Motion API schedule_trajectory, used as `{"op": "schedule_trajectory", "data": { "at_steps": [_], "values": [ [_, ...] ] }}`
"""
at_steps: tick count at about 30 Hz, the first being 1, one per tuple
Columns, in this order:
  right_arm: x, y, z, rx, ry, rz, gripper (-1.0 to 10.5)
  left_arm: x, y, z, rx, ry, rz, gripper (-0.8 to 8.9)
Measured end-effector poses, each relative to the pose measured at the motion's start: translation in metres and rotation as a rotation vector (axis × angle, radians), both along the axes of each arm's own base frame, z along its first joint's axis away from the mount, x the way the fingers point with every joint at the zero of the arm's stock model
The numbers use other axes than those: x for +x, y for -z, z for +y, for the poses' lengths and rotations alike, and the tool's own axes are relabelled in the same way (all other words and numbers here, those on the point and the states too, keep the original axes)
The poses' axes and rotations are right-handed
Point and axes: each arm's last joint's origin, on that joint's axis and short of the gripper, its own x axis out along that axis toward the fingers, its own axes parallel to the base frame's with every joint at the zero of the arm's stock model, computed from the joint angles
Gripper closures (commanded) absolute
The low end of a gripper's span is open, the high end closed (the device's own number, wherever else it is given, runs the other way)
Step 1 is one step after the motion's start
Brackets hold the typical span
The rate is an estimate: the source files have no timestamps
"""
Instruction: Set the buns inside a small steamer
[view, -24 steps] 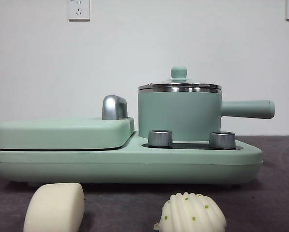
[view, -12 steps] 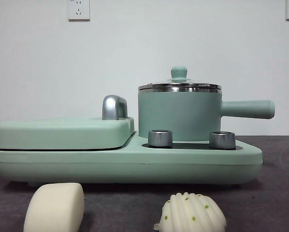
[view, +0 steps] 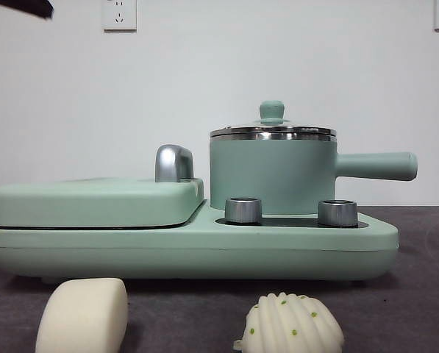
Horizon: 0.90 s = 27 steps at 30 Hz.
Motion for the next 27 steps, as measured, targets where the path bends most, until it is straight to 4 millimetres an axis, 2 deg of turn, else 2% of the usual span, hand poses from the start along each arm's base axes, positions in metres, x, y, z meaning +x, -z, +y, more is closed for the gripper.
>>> {"op": "schedule_trajectory", "data": {
  "at_steps": [9,11,14,16,27],
  "values": [
    [-0.007,0.02,0.021,-0.224,-0.12,0.074,9.3,-0.003,0.011,-0.017,0.159,0.162,0.003,8.0],
    [-0.009,0.024,0.022,-0.254,-0.141,0.101,9.3,-0.004,0.012,-0.02,0.174,0.184,-0.006,7.58],
    [-0.01,0.024,0.023,-0.277,-0.153,0.089,7.5,-0.005,0.011,-0.023,0.18,0.202,-0.013,6.04],
    [-0.01,0.024,0.023,-0.281,-0.154,0.08,6.6,-0.006,0.011,-0.024,0.182,0.208,-0.016,5.61],
    [-0.01,0.024,0.023,-0.289,-0.154,0.081,6.4,-0.004,0.005,-0.034,0.162,0.247,-0.098,5.64]
  ]
}}
